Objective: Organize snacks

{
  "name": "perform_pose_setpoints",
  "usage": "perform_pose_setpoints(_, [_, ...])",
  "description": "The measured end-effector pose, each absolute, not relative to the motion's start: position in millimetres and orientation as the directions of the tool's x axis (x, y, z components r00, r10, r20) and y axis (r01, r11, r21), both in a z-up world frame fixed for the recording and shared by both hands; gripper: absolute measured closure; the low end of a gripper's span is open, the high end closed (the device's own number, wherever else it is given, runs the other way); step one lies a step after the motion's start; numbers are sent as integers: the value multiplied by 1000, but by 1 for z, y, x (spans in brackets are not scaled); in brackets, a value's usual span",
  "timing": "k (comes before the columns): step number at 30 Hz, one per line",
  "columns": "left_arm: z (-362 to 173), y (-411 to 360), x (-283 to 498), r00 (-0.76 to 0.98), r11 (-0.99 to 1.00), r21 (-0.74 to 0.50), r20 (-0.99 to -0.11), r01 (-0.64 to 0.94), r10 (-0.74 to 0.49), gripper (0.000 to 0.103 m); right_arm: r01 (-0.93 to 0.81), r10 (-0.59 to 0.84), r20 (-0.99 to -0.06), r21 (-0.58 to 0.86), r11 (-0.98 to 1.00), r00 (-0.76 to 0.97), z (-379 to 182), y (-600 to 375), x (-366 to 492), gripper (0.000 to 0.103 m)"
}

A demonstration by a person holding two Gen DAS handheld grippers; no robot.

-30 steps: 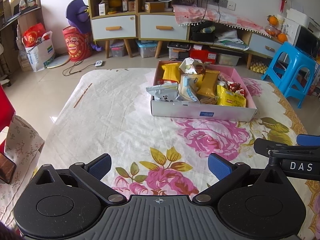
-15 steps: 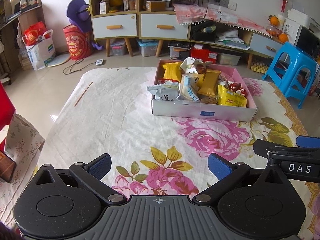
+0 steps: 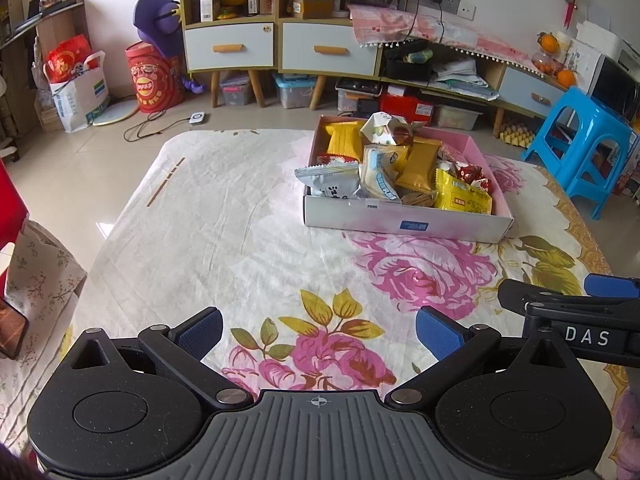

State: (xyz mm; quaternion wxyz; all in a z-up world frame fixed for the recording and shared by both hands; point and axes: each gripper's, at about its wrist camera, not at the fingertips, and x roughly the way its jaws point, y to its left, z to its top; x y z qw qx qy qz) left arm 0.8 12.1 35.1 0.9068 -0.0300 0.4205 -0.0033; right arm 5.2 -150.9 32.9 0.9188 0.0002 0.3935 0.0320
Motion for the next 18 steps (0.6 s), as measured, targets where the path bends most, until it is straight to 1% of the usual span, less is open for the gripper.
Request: perform_pose_setpoints(18, [37, 13, 2, 646, 998, -65, -762, -18, -38, 0, -59, 57, -728, 22, 998, 683, 31, -150, 5, 8])
